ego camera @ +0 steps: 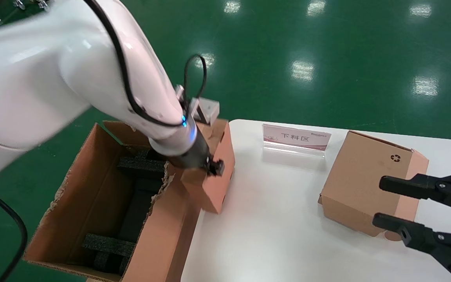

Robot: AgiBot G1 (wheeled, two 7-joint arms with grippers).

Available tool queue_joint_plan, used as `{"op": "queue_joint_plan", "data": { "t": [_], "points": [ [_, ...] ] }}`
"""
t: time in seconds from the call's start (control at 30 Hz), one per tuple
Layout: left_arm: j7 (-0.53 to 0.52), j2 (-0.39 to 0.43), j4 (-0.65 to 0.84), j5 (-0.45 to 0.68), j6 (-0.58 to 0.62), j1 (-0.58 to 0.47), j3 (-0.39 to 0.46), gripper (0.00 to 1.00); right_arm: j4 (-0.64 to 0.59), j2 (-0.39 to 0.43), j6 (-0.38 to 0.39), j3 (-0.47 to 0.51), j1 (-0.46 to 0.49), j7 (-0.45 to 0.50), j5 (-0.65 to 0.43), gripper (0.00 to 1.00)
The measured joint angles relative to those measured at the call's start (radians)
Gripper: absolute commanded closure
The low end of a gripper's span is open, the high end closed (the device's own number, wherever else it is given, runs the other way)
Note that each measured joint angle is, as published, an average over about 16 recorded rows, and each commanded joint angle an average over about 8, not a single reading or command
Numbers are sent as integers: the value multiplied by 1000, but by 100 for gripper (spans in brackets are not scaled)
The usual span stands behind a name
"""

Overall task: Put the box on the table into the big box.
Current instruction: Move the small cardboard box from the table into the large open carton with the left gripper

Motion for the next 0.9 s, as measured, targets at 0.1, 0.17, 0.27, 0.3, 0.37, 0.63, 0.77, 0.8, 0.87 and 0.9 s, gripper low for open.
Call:
{"op": "queue_joint_plan", "data": {
  "t": [0.1, 0.17, 0.27, 0.3, 0.37, 0.63, 0.77, 0.8, 0.87, 0.9],
  "points": [
    [44, -24, 0, -2, 2, -24, -39, 100, 0, 0, 0, 0, 0, 0, 0, 0],
    [79, -44, 0, -3, 3, -42, -70, 100, 0, 0, 0, 0, 0, 0, 0, 0],
    [136, -78, 0, -8, 8, -74, -123, 100, 0, 0, 0, 0, 0, 0, 0, 0],
    [156, -90, 0, -10, 10, -85, -140, 100, 0, 0, 0, 0, 0, 0, 0, 0],
    [194, -115, 0, -16, 15, -108, -175, 100, 0, 0, 0, 0, 0, 0, 0, 0],
    [355, -225, 0, -65, 53, -212, -291, 100, 0, 0, 0, 0, 0, 0, 0, 0],
    [430, -282, 1, -102, 75, -266, -320, 100, 0, 0, 0, 0, 0, 0, 0, 0],
    [448, -295, 2, -112, 80, -278, -325, 100, 0, 0, 0, 0, 0, 0, 0, 0],
    [480, -322, 3, -131, 89, -303, -330, 100, 0, 0, 0, 0, 0, 0, 0, 0],
    [495, -335, 4, -141, 93, -315, -330, 100, 0, 0, 0, 0, 0, 0, 0, 0]
  ]
}}
